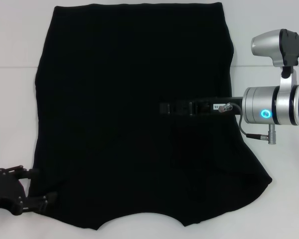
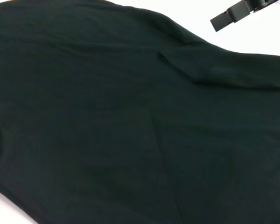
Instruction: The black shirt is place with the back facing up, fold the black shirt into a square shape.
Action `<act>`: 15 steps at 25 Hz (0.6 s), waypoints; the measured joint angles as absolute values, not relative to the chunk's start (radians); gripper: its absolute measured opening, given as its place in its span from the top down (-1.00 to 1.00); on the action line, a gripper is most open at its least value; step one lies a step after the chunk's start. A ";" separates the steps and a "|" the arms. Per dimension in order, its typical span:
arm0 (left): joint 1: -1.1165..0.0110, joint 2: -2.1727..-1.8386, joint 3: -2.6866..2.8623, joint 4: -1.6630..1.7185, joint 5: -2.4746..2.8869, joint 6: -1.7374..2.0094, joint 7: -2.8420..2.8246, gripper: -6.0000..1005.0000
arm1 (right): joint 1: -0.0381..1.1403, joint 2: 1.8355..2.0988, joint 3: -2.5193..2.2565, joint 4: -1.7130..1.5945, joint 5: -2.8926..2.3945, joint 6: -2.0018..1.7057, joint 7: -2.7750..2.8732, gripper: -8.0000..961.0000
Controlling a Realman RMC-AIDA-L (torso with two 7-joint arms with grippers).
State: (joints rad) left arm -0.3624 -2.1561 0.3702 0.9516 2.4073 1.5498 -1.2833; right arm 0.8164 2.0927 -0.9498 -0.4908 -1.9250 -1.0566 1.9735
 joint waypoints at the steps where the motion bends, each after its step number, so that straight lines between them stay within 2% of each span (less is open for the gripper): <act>1: -0.364 -2.157 0.371 0.950 2.408 1.549 -1.283 -0.74 | 0.816 2.093 -0.950 -0.491 -1.925 -1.057 1.974 -0.56; 15: -0.369 -2.161 0.387 0.939 2.405 1.458 -1.285 -0.26 | 0.816 2.091 -0.948 -0.491 -1.925 -1.057 1.974 -0.56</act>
